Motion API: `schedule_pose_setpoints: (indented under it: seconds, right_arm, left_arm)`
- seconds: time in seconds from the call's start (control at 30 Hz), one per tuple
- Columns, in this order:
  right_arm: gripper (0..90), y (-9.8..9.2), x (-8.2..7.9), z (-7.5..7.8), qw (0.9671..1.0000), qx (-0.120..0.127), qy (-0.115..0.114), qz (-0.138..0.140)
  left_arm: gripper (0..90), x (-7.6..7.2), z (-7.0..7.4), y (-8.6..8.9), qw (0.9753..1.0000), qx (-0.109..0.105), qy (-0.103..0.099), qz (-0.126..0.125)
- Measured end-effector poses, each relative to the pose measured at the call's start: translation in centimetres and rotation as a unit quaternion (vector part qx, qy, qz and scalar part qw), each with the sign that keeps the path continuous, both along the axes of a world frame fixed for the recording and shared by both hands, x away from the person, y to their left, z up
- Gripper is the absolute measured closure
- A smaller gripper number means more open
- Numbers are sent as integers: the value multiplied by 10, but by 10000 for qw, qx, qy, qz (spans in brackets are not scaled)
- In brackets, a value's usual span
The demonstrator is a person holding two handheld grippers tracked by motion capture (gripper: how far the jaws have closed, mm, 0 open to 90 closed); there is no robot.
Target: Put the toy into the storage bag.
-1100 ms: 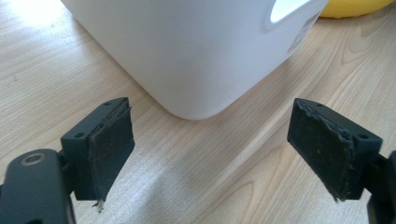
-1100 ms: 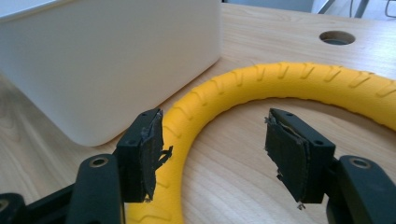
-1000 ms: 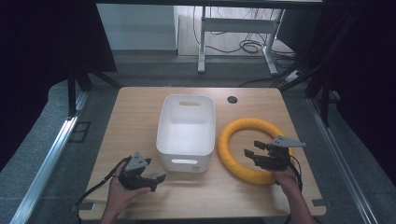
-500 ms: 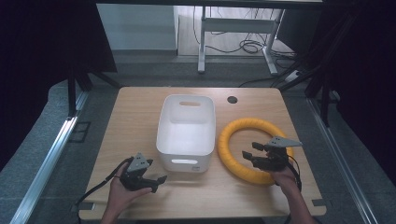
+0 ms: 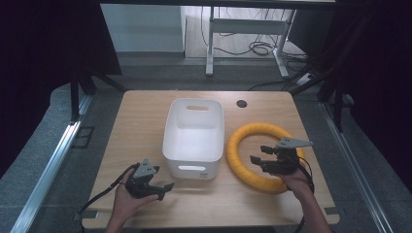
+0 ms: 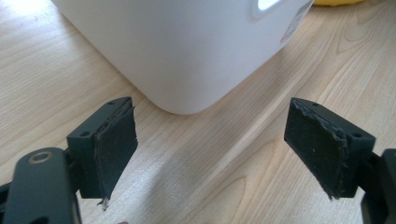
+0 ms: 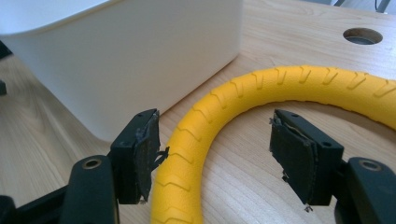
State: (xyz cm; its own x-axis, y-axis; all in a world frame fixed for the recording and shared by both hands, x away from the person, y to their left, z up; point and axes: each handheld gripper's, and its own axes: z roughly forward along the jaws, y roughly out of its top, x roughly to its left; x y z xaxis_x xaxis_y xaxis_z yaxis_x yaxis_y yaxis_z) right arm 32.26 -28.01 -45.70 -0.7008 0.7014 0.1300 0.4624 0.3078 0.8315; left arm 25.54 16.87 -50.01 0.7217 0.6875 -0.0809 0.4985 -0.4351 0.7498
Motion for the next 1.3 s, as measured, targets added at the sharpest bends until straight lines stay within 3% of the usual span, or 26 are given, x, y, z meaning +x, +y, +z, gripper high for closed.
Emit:
schedule_pose_setpoints:
  seconds: [0.13, 0.2, 0.43, 0.47, 0.6, 0.63, 0.7, 0.9, 0.97, 1.0, 1.07, 1.1, 1.13, 1.17, 1.3]
  right_arm:
    - [340, 8, 5, 9, 9986, -420, 180, 263]
    - [343, 15, 8, 11, 9960, -708, 340, 433]
    - [348, 25, 14, 10, 9909, -1012, 614, 637]
    - [348, 30, 16, 9, 9885, -1163, 675, 694]
    - [349, 37, 18, 7, 9847, -1338, 787, 785]
    - [356, 42, 20, 5, 9813, -1505, 882, 814]
    - [358, 43, 22, 4, 9801, -1566, 908, 817]
    - [365, 54, 27, -4, 9676, -2004, 1216, 940]
    - [364, 58, 28, -5, 9620, -2176, 1288, 1028]
    - [363, 63, 28, -7, 9569, -2312, 1381, 1090]
    - [363, 64, 28, -7, 9550, -2359, 1421, 1100]
    - [363, 67, 28, -9, 9511, -2477, 1441, 1153]
    - [361, 71, 29, -12, 9452, -2636, 1510, 1197]
    - [361, 71, 29, -12, 9452, -2636, 1510, 1197]
    - [362, 76, 30, -19, 9358, -2884, 1605, 1235]
  left_arm:
    - [171, 0, -1, -4, 10000, 48, 38, -75]
    - [171, 0, -2, -5, 9999, 46, 47, -85]
    - [172, 0, -2, -6, 9999, 68, 53, -122]
    - [172, 0, -2, -6, 9999, 82, 55, -111]
    - [172, 0, -2, -6, 9999, 102, 63, -104]
    - [172, 0, -2, -7, 9999, 109, 73, -104]
    - [172, 0, -2, -7, 9998, 113, 83, -106]
    - [172, 0, -1, -6, 9999, 86, 69, -96]
    - [171, -1, 0, -5, 9999, 65, 56, -79]
    - [172, -1, 1, -4, 9999, 54, 50, -76]
    - [172, -1, 1, -4, 9999, 55, 47, -74]
    - [172, -1, 1, -4, 9999, 58, 46, -73]
    - [171, -1, 1, -4, 9999, 61, 48, -76]
    - [171, -1, 1, -4, 9999, 61, 48, -76]
    - [171, -1, 0, -5, 9999, 63, 58, -85]
